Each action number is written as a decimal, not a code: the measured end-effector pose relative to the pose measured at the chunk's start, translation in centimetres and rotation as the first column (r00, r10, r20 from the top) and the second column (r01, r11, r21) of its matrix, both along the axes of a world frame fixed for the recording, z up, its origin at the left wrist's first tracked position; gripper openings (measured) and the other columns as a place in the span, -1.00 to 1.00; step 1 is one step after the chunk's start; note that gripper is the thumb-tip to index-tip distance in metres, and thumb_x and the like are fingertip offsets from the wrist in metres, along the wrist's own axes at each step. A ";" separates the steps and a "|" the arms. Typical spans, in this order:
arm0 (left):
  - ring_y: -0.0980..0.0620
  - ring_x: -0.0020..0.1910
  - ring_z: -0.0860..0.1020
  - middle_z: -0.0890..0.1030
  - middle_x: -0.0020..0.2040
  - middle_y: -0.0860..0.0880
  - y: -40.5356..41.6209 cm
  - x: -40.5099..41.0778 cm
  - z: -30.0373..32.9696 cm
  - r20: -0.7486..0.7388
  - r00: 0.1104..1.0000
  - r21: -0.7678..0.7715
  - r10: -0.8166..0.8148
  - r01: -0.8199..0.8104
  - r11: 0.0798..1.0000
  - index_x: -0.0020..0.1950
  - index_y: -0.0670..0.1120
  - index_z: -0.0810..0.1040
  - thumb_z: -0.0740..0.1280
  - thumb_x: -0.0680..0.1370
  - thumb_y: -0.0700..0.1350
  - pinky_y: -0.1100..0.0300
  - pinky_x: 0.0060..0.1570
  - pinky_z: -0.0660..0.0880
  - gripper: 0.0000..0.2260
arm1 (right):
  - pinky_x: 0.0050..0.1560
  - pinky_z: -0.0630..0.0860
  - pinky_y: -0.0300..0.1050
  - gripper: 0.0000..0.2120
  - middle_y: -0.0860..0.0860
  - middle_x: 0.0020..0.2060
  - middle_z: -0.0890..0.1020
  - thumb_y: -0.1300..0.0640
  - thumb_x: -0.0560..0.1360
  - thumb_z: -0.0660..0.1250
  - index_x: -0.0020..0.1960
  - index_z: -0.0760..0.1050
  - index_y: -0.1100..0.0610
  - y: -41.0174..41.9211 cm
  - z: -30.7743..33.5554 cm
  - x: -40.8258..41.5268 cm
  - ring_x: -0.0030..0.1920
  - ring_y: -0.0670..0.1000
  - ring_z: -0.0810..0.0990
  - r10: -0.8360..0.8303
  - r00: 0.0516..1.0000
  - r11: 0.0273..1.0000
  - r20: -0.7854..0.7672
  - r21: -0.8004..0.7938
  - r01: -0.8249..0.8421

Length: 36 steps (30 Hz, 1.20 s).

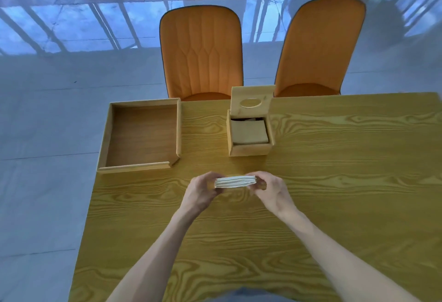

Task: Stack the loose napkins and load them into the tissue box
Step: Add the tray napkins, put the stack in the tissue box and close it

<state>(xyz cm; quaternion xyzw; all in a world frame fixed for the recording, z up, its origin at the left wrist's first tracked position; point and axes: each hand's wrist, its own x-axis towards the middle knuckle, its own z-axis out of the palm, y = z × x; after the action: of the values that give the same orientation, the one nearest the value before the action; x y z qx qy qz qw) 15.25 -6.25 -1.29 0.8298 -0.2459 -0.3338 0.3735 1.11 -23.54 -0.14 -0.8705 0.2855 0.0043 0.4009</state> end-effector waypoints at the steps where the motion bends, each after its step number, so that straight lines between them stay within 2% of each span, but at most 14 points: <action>1: 0.23 0.01 0.63 0.71 -0.03 0.13 -0.2 0.0 0.2 -0.011 1.000 -0.004 0.006 -0.006 1.000 0.04 0.02 0.68 0.53 0.43 -0.09 0.26 0.00 0.52 -0.80 | 0.03 0.61 -0.08 -0.72 -0.01 -0.01 0.71 0.15 0.50 0.45 0.21 0.62 0.11 -0.3 0.1 -0.2 -0.03 -0.02 0.67 -0.025 1.000 0.999 0.015 0.022 0.024; 3: 0.37 -0.04 0.60 0.70 -0.07 0.16 -0.8 0.4 1.2 -0.049 0.999 -0.049 0.018 -0.020 0.999 0.03 0.01 0.66 0.50 0.47 -0.04 0.41 -0.08 0.47 -0.83 | 0.03 0.60 -0.10 -0.75 -0.03 -0.05 0.71 0.12 0.51 0.45 0.18 0.63 0.11 -1.0 0.7 -0.3 -0.04 -0.05 0.67 -0.096 0.994 0.992 0.052 0.090 0.091; 6: 0.26 -0.04 0.65 0.70 -0.02 0.09 -2.4 1.2 3.0 -0.124 0.989 -0.149 0.085 -0.104 0.983 0.14 -0.02 0.61 0.46 0.50 0.06 0.40 -0.13 0.52 -0.73 | 0.01 0.61 -0.19 -0.74 -0.10 -0.05 0.71 0.07 0.50 0.46 0.17 0.62 0.09 -2.4 2.1 0.0 -0.06 -0.16 0.67 -0.168 0.977 0.974 0.132 0.176 0.143; 8: 0.19 -0.05 0.65 0.70 0.00 0.03 -3.9 1.8 4.1 -0.133 0.983 -0.188 0.129 -0.152 0.970 0.20 -0.06 0.58 0.41 0.54 0.07 0.40 -0.18 0.53 -0.69 | -0.07 0.59 -0.33 -0.70 -0.13 -0.06 0.69 0.05 0.50 0.46 0.21 0.59 0.10 -3.5 3.2 0.6 -0.08 -0.23 0.65 -0.215 0.959 0.961 0.184 0.212 0.175; 10: 0.16 -0.11 0.63 0.69 0.00 -0.02 -5.5 2.4 5.0 -0.139 0.975 -0.209 0.173 -0.200 0.957 0.22 -0.10 0.57 0.38 0.56 0.06 0.36 -0.22 0.52 -0.68 | -0.13 0.57 -0.38 -0.66 -0.11 -0.06 0.68 0.03 0.51 0.45 0.24 0.57 0.13 -4.6 4.3 1.6 -0.10 -0.25 0.65 -0.258 0.941 0.951 0.219 0.230 0.207; 13: 0.08 -0.05 0.64 0.69 0.02 -0.04 -7.9 3.2 5.8 -0.151 0.954 -0.207 0.260 -0.288 0.935 0.19 -0.09 0.60 0.39 0.56 0.07 0.19 -0.11 0.57 -0.70 | -0.12 0.59 -0.36 -0.62 -0.02 -0.01 0.69 -0.03 0.53 0.41 0.25 0.57 0.17 -6.4 5.3 3.3 -0.08 -0.20 0.64 -0.290 0.929 0.947 0.231 0.209 0.244; 17: -0.03 0.04 0.64 0.69 0.07 -0.06 -10.7 4.2 6.0 -0.199 0.906 -0.155 0.373 -0.405 0.901 0.20 -0.10 0.63 0.39 0.55 0.07 -0.02 0.09 0.60 -0.68 | -0.06 0.63 -0.13 -0.59 0.01 0.03 0.71 -0.13 0.55 0.34 0.21 0.60 0.16 -8.4 5.5 5.6 -0.01 -0.02 0.68 -0.338 0.926 0.935 0.166 0.169 0.311; 19: 0.00 0.01 0.65 0.70 0.04 -0.03 -11.7 4.5 6.0 -0.142 0.894 -0.113 0.424 -0.440 0.891 0.19 -0.08 0.64 0.41 0.54 0.07 0.03 0.07 0.59 -0.69 | -0.05 0.60 -0.09 -0.62 0.02 0.01 0.71 -0.12 0.56 0.33 0.18 0.62 0.16 -8.9 5.4 6.7 0.00 0.02 0.67 -0.360 0.925 0.932 0.122 0.087 0.351; 22: 0.05 -0.09 0.62 0.69 -0.05 0.05 -12.6 4.4 6.4 0.009 0.870 -0.033 0.492 -0.492 0.870 0.12 0.00 0.64 0.43 0.51 0.10 0.16 -0.08 0.52 -0.74 | -0.08 0.59 -0.11 -0.65 0.04 -0.01 0.73 -0.09 0.56 0.34 0.14 0.63 0.16 -8.9 4.9 7.8 -0.02 0.05 0.68 -0.379 0.920 0.924 0.098 -0.010 0.381; 26: 0.07 -0.15 0.58 0.70 -0.04 0.08 -13.2 4.2 6.5 0.107 0.863 0.040 0.494 -0.500 0.865 0.08 0.03 0.65 0.40 0.52 0.10 0.20 -0.16 0.44 -0.78 | -0.16 0.60 -0.10 -0.68 0.01 -0.05 0.73 -0.10 0.55 0.34 0.12 0.62 0.13 -8.8 4.1 8.3 -0.08 0.02 0.67 -0.405 0.909 0.907 0.095 -0.085 0.413; 30: 0.08 -0.15 0.57 0.69 -0.03 0.08 -13.3 4.4 6.1 0.134 0.866 0.059 0.481 -0.491 0.869 0.09 0.03 0.64 0.41 0.52 0.08 0.19 -0.19 0.45 -0.79 | -0.13 0.64 0.00 -0.73 0.07 -0.07 0.72 -0.06 0.55 0.37 0.07 0.64 0.13 -8.9 3.2 8.9 -0.09 0.06 0.67 -0.375 0.922 0.908 0.092 -0.166 0.386; 32: 0.06 -0.13 0.58 0.66 -0.06 0.08 -13.3 4.5 5.9 0.135 0.866 0.062 0.481 -0.492 0.868 0.16 0.03 0.58 0.42 0.51 0.05 0.16 -0.17 0.48 -0.75 | -0.13 0.64 0.03 -0.76 0.06 -0.09 0.70 -0.02 0.53 0.40 0.07 0.62 0.13 -9.1 2.9 9.1 -0.11 0.06 0.66 -0.378 0.921 0.905 0.096 -0.169 0.390; 36: 0.04 -0.10 0.56 0.61 -0.03 0.07 -13.4 4.8 5.8 0.132 0.872 0.068 0.471 -0.482 0.874 0.31 0.01 0.46 0.40 0.54 0.07 0.13 -0.13 0.47 -0.63 | -0.07 0.63 -0.02 -0.66 0.02 -0.07 0.67 0.01 0.52 0.43 0.23 0.55 0.12 -9.7 2.9 9.2 -0.09 0.01 0.64 -0.400 0.911 0.905 0.101 -0.114 0.410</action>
<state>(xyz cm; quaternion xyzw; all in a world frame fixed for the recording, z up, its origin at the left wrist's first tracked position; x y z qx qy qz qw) 20.06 -19.64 4.56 0.8995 -0.0373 -0.1964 0.3886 10.28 -33.24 2.76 -0.8165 0.4443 -0.1309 0.3446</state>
